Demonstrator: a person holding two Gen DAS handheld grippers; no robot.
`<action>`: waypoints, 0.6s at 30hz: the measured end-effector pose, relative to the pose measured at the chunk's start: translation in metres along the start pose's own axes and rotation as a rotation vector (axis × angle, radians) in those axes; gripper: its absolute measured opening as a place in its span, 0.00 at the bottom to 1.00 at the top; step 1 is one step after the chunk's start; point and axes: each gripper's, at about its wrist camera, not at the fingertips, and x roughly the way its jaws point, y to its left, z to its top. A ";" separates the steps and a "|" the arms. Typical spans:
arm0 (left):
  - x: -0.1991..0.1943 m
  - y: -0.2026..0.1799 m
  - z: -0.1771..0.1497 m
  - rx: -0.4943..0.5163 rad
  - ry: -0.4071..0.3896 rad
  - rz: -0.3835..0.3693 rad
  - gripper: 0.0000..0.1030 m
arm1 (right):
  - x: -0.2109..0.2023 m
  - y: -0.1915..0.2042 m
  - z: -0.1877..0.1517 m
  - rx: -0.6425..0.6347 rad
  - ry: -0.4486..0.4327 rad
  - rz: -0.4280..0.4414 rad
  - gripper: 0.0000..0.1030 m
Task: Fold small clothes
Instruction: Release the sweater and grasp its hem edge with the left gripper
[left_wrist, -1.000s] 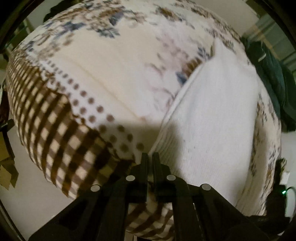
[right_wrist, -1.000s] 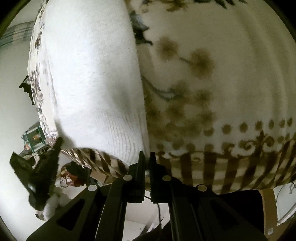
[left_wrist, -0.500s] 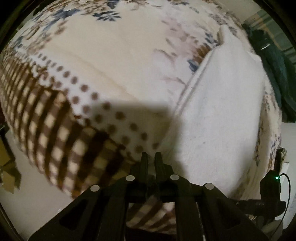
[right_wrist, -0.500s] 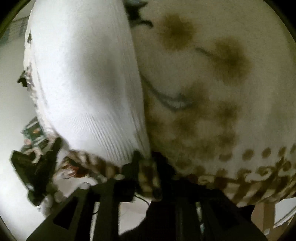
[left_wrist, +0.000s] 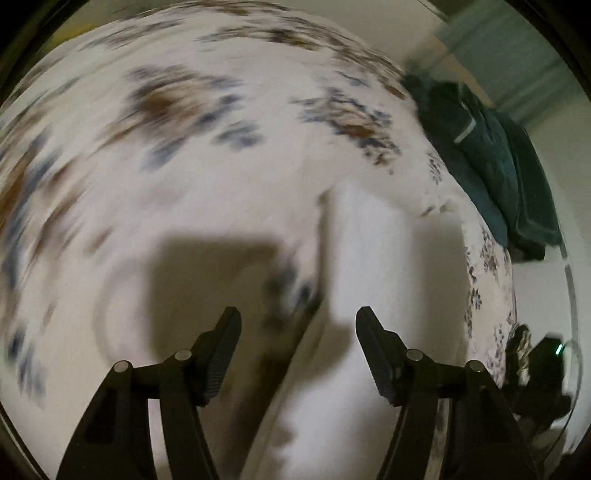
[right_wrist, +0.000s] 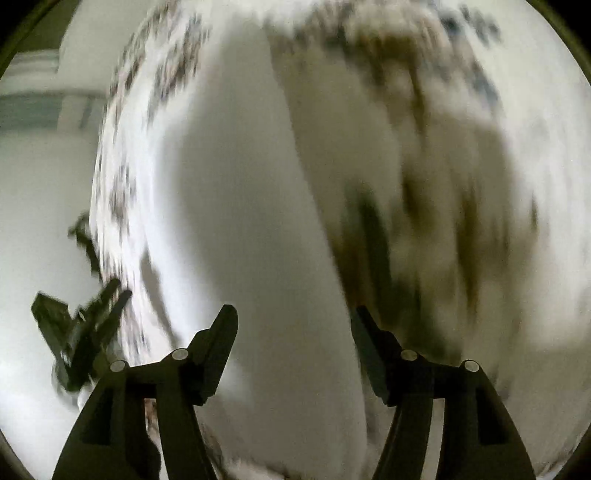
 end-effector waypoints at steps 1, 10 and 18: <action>0.016 -0.005 0.015 0.012 0.014 -0.011 0.60 | 0.001 0.003 0.025 0.009 -0.030 -0.004 0.64; 0.071 -0.028 0.065 0.068 0.013 -0.020 0.58 | 0.010 0.035 0.153 0.003 -0.120 0.013 0.64; 0.082 -0.041 0.081 0.145 -0.019 0.005 0.06 | 0.037 0.057 0.176 -0.114 -0.132 -0.095 0.14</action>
